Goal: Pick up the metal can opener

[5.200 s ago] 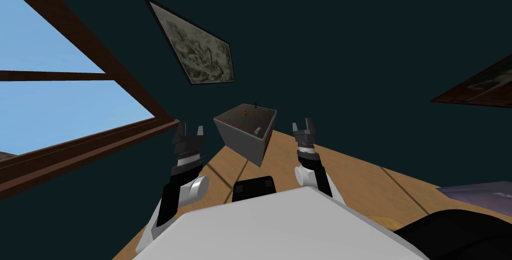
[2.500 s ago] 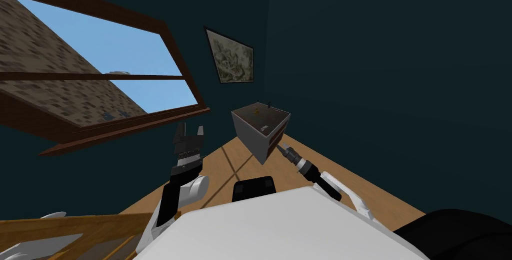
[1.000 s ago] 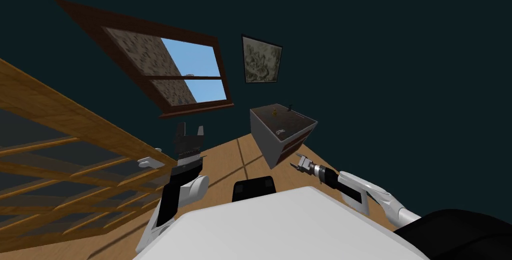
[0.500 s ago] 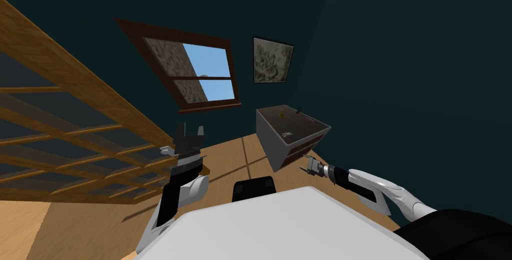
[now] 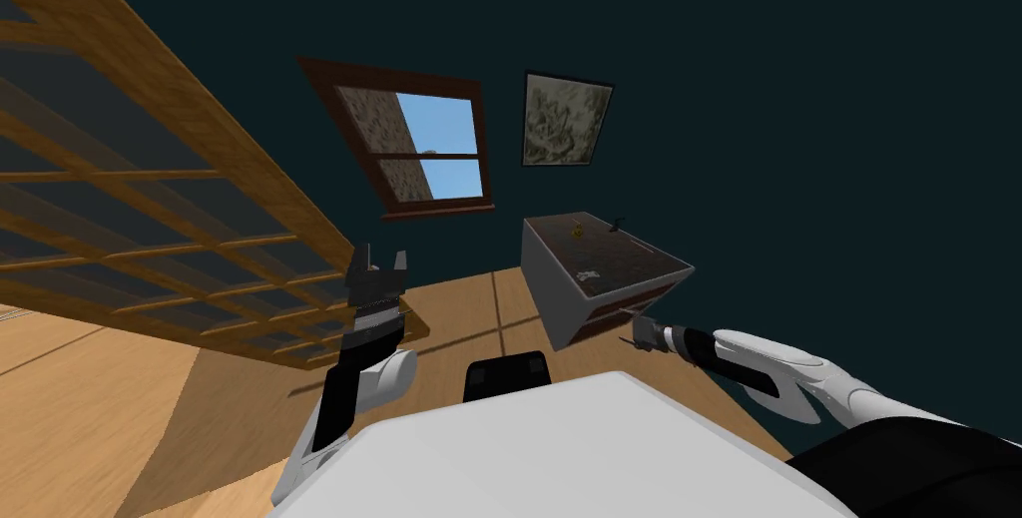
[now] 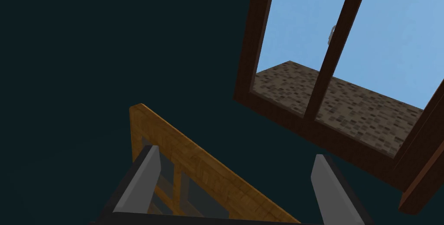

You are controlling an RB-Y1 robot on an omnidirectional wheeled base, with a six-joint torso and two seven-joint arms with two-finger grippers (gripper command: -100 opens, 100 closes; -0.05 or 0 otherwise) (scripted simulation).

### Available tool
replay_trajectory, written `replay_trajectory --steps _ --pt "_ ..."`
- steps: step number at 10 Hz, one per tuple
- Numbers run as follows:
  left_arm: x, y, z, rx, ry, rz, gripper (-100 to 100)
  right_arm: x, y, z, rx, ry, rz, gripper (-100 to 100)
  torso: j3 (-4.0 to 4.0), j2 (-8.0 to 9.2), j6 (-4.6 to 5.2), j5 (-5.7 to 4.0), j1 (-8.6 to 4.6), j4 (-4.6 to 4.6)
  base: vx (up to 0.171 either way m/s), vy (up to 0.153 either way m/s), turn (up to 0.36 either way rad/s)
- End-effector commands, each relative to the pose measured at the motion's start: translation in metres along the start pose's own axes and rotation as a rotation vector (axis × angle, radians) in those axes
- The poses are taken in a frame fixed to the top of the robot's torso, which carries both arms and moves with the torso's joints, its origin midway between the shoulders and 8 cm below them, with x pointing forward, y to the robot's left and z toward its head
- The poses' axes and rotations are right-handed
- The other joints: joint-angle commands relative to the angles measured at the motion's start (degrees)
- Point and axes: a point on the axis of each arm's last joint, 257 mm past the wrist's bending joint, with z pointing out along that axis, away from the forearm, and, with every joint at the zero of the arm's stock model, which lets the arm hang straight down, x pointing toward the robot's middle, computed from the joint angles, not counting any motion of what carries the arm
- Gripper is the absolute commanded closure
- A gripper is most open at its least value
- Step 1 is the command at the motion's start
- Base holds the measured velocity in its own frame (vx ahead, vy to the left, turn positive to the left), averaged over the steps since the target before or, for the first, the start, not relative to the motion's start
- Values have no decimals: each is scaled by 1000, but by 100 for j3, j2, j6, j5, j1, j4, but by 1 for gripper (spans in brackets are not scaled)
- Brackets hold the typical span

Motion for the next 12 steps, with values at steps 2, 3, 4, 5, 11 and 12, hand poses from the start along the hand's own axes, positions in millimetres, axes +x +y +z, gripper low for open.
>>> replay_trajectory --steps 2,3,4,5,11,12 --pt "0 0 0 0 0 0 0 42 -18 -24 -21 112 -139 -100 -3 -5 -3 1 4 -1 68 19 381" --pt "0 0 0 0 0 0 0 43 -23 -27 -22 120 -152 -100 -11 -20 -8 2 6 -4 79 -2 138" --pt "0 0 0 0 0 0 0 60 -31 -39 -35 167 -208 -100 -11 -18 4 1 2 -4 68 4 204" --pt "0 0 0 0 0 0 0 75 -37 -50 -50 209 -256 -100 -9 -16 -3 1 2 -4 108 8 435" --pt "0 0 0 0 0 0 0 129 -41 -92 -138 344 -391 -100 -22 -37 -2 1 6 -9 109 -3 263" --pt "0 0 0 0 0 0 0 143 -27 -101 -178 367 -400 -100 -22 -37 0 1 11 -9 119 -5 301"
